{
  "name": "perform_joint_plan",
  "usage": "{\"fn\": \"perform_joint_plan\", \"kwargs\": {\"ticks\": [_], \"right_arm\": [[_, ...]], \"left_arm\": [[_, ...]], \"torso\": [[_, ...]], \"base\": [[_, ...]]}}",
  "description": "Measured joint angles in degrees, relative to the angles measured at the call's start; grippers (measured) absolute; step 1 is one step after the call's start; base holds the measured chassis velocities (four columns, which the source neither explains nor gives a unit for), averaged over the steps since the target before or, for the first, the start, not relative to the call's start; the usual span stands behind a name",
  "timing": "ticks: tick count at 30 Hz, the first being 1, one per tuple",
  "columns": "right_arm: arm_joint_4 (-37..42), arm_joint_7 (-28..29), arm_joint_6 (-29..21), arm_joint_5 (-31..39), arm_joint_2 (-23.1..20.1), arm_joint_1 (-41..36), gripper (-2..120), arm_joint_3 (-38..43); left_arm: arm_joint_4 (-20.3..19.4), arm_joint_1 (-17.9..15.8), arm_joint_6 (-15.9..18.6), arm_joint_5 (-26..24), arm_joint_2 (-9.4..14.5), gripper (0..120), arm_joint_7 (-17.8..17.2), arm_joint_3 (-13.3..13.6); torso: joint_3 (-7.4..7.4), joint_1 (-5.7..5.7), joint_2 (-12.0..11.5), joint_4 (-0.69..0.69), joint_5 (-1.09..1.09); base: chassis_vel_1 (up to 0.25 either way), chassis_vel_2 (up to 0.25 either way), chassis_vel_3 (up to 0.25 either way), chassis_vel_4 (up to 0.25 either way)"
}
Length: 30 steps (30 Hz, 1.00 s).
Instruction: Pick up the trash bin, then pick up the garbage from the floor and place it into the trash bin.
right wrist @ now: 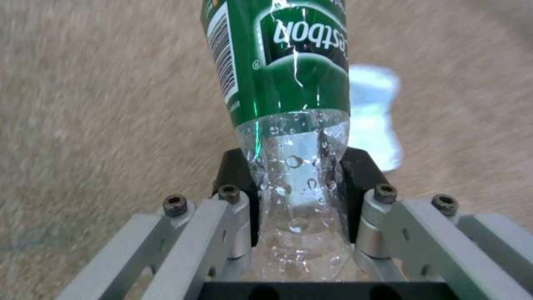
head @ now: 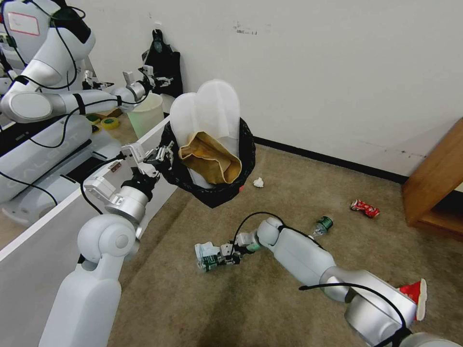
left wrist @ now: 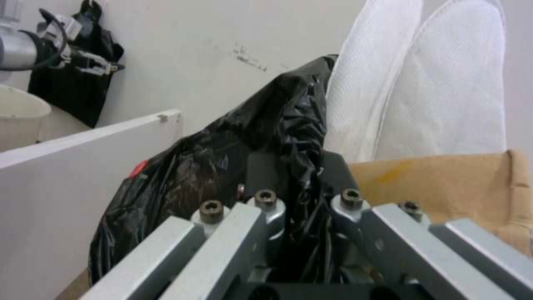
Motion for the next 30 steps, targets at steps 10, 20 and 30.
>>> {"fn": "perform_joint_plan", "kwargs": {"ticks": [10,20,30], "right_arm": [[6.9,0.82,1.35,6.24,-5.49,0.54,23,4.41],[8.56,3.38,2.36,10.32,-9.31,-0.48,23,9.66],[17.85,6.48,1.09,16.01,-16.67,-5.14,23,22.14]], "left_arm": [[0.87,-1.16,0.41,-0.34,0.28,3,-0.59,0.47],[1.15,-1.68,0.69,-0.9,1.01,3,-0.91,0.42],[1.13,-2.15,1.0,-1.48,2.0,3,-1.11,0.61]], "torso": [[0.0,0.0,0.0,0.0,0.0],[0.0,0.0,0.0,0.01,0.02],[0.0,0.0,0.0,0.01,0.0]], "base": [[0.0,0.0,0.0,0.0],[0.0,0.0,0.0,0.0],[0.0,0.0,0.0,0.0]]}}
